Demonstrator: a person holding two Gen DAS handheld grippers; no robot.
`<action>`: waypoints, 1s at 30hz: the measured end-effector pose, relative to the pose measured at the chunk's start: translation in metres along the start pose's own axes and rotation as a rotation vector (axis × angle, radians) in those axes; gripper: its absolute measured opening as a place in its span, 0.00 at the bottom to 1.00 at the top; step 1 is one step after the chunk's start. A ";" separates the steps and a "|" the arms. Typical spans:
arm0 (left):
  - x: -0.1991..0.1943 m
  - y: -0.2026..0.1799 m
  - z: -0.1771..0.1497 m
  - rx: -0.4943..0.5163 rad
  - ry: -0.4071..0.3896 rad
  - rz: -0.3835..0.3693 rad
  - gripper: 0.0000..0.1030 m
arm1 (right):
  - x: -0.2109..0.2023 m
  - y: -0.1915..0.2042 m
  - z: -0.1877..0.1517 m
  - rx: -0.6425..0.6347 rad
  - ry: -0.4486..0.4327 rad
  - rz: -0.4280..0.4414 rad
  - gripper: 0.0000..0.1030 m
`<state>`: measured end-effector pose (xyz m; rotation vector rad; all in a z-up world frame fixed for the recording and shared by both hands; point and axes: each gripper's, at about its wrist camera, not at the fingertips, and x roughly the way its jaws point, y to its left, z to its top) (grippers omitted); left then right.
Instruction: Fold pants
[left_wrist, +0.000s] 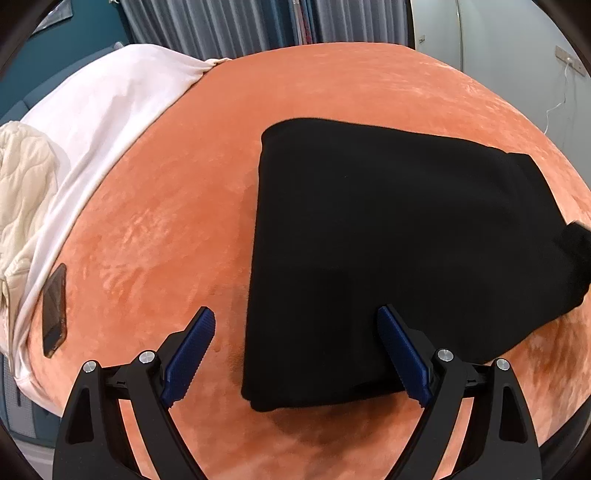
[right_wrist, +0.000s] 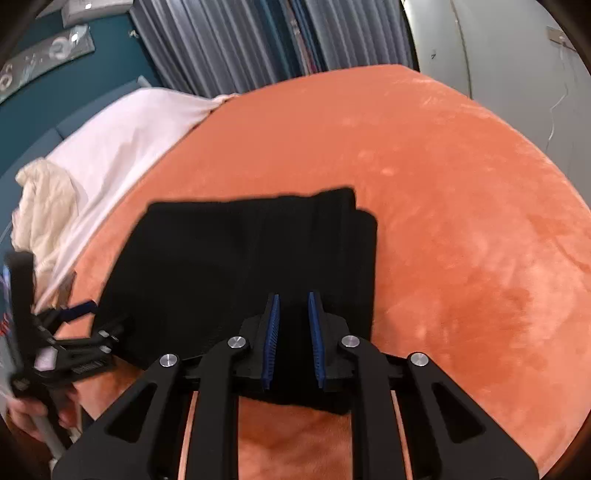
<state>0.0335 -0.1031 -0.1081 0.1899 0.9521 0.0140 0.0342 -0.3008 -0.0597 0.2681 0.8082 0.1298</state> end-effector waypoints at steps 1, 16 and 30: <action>-0.002 0.003 -0.001 -0.008 0.001 -0.009 0.84 | -0.007 -0.002 0.003 0.014 -0.007 0.003 0.55; 0.028 0.079 -0.026 -0.422 0.173 -0.462 0.84 | -0.002 -0.061 -0.034 0.356 0.119 0.192 0.85; 0.042 0.028 0.001 -0.270 0.137 -0.372 0.90 | 0.047 -0.020 -0.024 0.400 0.176 0.243 0.96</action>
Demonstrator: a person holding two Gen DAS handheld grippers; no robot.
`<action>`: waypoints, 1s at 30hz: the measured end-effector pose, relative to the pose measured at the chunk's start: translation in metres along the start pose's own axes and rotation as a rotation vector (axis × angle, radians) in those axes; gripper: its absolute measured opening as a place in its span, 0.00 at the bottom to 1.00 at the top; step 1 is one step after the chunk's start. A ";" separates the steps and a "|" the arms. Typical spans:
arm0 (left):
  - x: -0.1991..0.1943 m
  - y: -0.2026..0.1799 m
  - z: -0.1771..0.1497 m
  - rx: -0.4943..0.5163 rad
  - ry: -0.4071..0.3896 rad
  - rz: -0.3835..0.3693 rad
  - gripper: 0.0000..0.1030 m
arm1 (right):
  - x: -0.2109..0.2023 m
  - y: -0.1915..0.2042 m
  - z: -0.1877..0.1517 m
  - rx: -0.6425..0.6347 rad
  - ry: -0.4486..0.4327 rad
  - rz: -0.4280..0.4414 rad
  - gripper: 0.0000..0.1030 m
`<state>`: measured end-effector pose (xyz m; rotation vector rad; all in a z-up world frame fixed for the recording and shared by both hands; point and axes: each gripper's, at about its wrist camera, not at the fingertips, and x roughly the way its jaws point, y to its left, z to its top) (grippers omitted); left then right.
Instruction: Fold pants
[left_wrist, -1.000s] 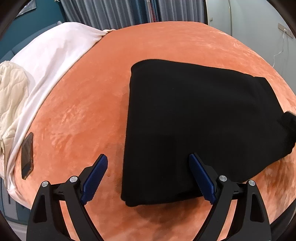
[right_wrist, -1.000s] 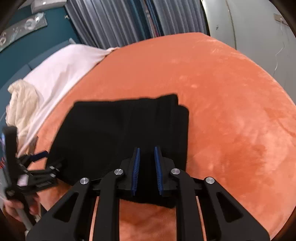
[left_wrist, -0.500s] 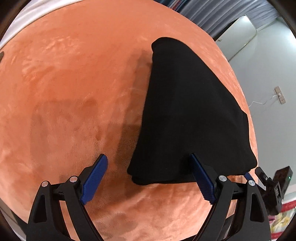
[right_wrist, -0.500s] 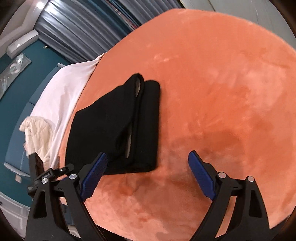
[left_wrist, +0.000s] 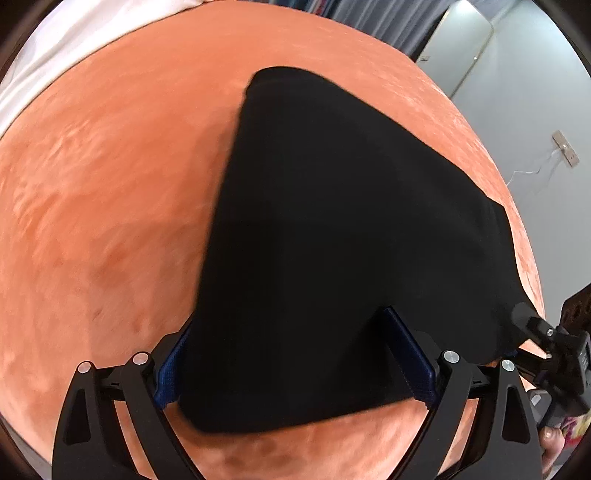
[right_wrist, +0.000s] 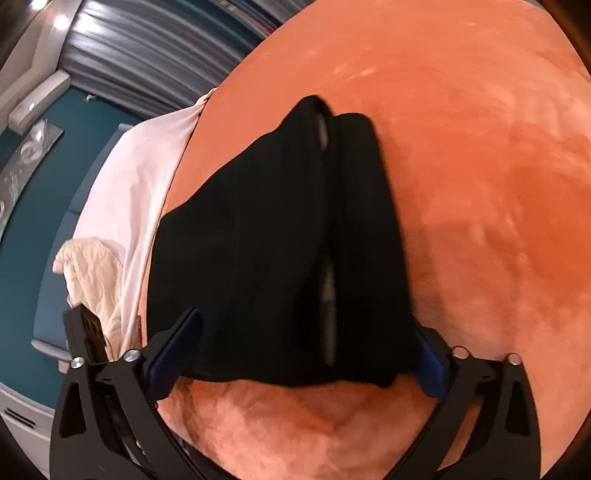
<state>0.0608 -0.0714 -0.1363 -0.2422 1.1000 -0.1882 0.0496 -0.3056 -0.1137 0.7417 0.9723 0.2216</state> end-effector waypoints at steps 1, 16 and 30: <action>0.002 -0.002 0.001 -0.001 -0.002 0.002 0.90 | 0.002 0.002 0.000 -0.009 -0.007 -0.017 0.96; 0.001 -0.023 -0.003 0.050 -0.067 0.081 0.83 | 0.011 0.021 -0.023 -0.152 -0.163 -0.153 0.96; -0.045 -0.019 -0.001 0.041 -0.112 -0.032 0.23 | -0.018 0.028 -0.012 -0.094 -0.109 -0.025 0.36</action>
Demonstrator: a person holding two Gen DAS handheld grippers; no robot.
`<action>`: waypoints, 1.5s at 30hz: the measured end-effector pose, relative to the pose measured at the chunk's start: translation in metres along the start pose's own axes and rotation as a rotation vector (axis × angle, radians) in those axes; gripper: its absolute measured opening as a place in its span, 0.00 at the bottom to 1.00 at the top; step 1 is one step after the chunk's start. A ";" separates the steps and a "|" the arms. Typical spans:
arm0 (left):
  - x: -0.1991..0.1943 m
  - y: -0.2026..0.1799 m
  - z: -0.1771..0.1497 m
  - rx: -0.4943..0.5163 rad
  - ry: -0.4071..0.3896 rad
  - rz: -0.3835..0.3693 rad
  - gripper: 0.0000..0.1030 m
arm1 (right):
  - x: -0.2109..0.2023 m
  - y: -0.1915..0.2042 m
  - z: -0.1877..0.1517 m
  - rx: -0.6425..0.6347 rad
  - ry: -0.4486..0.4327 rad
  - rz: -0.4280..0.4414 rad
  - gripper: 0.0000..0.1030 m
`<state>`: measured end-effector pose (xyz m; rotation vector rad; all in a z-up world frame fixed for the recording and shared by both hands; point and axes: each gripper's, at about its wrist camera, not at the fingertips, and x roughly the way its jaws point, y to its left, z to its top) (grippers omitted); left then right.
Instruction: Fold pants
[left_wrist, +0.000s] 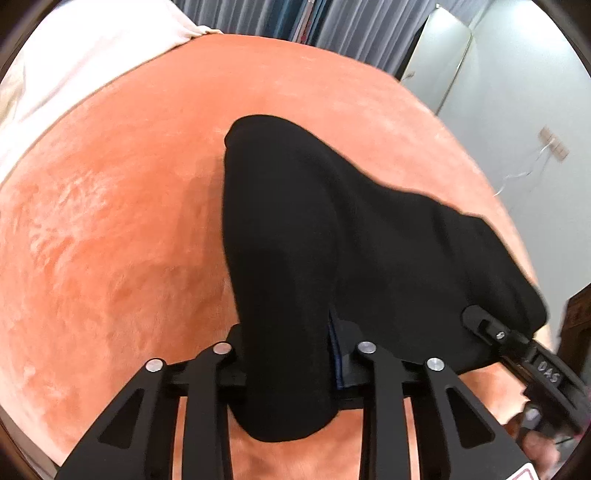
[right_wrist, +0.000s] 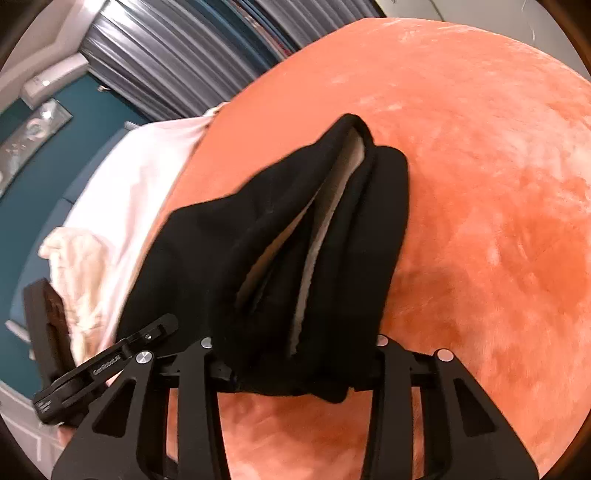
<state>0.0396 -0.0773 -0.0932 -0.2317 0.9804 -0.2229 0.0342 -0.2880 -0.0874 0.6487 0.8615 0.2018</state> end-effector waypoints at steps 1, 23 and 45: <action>-0.008 0.001 -0.001 -0.010 0.008 -0.033 0.23 | -0.006 0.001 0.000 0.004 0.006 0.014 0.36; 0.015 -0.005 -0.053 -0.018 0.047 0.100 0.75 | -0.013 -0.021 -0.046 0.049 0.027 0.046 0.74; -0.018 -0.035 -0.076 0.114 0.029 0.133 0.30 | -0.034 -0.030 -0.066 0.121 0.059 0.105 0.40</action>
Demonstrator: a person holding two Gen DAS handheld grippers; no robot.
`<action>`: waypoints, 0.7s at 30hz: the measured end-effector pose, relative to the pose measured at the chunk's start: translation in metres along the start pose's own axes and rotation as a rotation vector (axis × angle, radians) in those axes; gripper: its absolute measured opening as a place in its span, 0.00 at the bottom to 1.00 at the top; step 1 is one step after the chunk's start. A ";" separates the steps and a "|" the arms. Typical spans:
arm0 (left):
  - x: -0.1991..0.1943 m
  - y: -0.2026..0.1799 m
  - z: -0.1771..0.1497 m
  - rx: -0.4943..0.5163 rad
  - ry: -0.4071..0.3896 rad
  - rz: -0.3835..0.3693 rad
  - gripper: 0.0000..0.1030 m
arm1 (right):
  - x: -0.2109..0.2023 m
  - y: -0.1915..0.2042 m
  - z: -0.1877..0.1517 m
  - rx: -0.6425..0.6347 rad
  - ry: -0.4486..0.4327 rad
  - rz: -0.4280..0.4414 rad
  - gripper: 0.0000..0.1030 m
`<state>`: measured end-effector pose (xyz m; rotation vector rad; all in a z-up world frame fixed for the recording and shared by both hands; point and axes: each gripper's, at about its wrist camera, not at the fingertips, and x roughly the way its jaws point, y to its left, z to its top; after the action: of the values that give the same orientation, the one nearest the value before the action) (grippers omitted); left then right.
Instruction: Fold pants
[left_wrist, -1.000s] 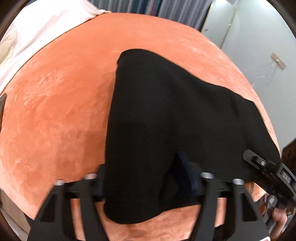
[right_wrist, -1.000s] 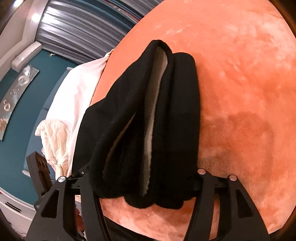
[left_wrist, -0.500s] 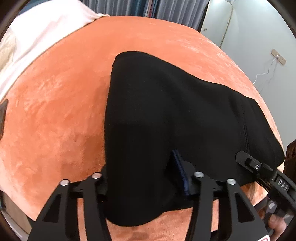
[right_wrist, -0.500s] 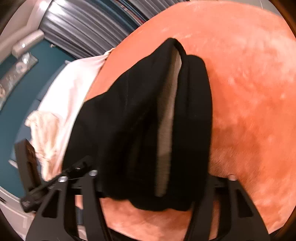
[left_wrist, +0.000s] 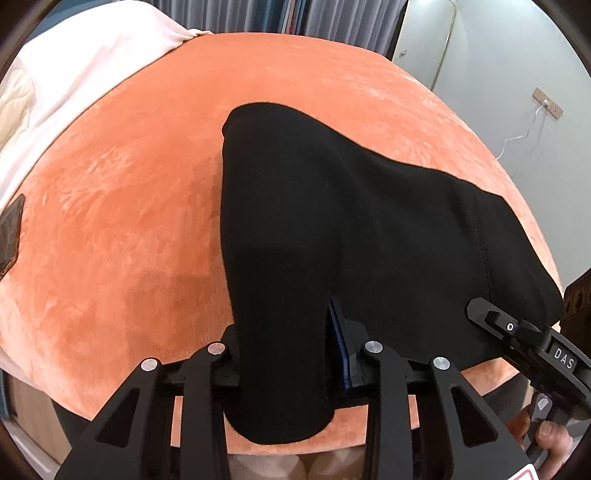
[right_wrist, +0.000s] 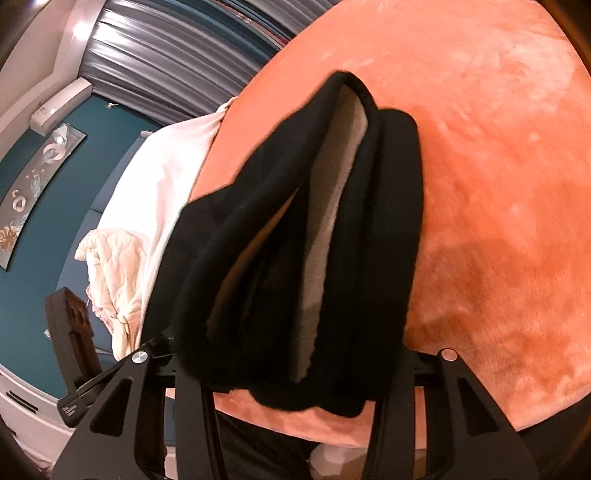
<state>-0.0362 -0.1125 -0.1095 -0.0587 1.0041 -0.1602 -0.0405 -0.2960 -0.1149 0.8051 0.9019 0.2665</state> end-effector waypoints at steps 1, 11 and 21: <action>0.001 -0.001 -0.001 0.002 -0.003 0.008 0.30 | 0.002 -0.005 -0.001 0.018 0.004 0.012 0.40; 0.005 -0.011 -0.001 0.024 -0.016 0.047 0.30 | 0.004 -0.010 -0.002 0.012 -0.005 0.032 0.40; 0.005 -0.013 -0.004 0.027 -0.019 0.058 0.31 | 0.003 -0.012 -0.006 0.007 -0.006 0.035 0.41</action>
<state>-0.0383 -0.1262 -0.1140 -0.0067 0.9835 -0.1203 -0.0443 -0.2996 -0.1278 0.8287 0.8840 0.2909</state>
